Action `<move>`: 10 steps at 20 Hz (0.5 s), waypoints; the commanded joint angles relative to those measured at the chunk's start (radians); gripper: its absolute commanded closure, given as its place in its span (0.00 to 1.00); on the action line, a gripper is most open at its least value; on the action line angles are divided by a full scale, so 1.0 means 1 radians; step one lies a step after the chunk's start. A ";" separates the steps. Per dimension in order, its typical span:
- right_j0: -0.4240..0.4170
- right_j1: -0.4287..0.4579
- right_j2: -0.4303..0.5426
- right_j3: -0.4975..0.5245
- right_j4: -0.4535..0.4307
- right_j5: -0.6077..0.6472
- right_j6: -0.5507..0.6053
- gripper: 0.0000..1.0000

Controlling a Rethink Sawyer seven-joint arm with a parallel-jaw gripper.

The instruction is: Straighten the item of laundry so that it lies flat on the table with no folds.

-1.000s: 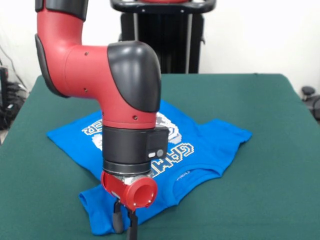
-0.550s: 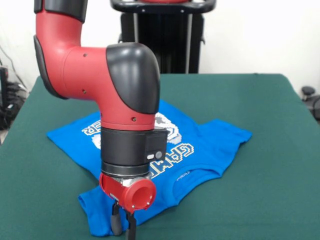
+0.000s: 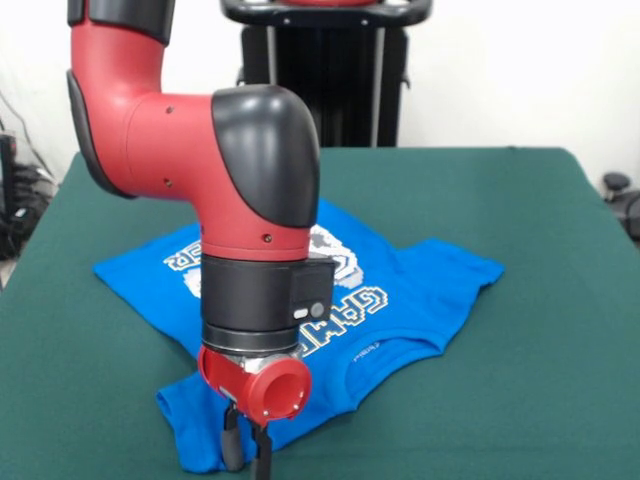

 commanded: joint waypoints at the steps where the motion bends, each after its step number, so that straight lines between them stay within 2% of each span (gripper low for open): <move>1: -0.007 -0.013 0.058 0.147 -0.012 0.055 0.092 0.00; 10: -0.046 -0.131 0.086 0.272 -0.018 0.100 0.079 0.00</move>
